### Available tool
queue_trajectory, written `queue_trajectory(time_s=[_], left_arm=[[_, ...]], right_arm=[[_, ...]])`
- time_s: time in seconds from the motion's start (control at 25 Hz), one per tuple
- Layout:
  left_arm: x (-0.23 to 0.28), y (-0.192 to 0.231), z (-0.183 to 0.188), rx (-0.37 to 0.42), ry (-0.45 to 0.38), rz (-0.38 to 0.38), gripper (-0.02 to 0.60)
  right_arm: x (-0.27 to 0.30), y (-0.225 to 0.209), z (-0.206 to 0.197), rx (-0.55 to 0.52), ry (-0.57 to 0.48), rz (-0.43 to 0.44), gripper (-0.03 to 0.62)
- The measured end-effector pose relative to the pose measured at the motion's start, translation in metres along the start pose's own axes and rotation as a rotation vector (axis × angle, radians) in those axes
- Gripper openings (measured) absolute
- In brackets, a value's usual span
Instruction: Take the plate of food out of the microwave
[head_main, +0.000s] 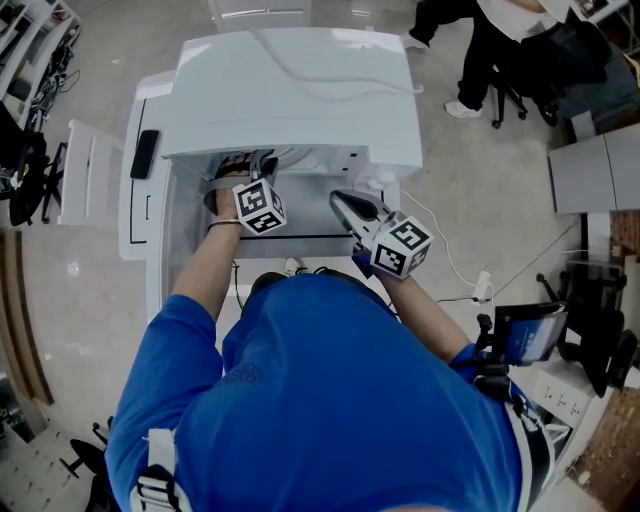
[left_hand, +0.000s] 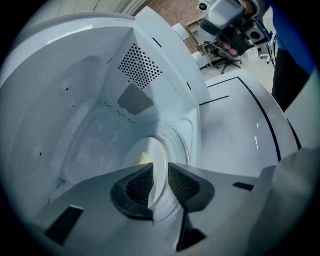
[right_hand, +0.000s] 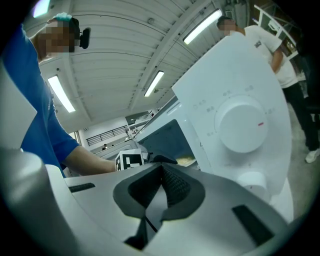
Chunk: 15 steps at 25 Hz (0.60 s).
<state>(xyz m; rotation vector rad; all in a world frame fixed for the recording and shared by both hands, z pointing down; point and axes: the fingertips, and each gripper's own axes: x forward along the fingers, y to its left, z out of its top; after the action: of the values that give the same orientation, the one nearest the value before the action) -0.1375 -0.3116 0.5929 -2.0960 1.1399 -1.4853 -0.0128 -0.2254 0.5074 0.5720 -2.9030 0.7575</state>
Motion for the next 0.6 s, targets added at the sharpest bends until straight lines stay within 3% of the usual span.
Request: queue_trajectory(time_s=[0.2, 0.4, 0.6], left_arm=[[0.0064, 0.0015, -0.001, 0.05, 0.006, 0.0, 0.089], [0.0088, -0.0012, -0.0022, 0.035, 0.007, -0.014, 0.042], [0.0058, -0.0016, -0.0008, 0.004, 0.001, -0.02, 0.04]], right_arm=[[-0.0005, -0.0027, 0.0033, 0.001, -0.01, -0.009, -0.003], [-0.0031, -0.0056, 0.0036, -0.001, -0.016, -0.014, -0.003], [-0.0066, -0.0076, 0.0034, 0.002, -0.011, -0.018, -0.003]])
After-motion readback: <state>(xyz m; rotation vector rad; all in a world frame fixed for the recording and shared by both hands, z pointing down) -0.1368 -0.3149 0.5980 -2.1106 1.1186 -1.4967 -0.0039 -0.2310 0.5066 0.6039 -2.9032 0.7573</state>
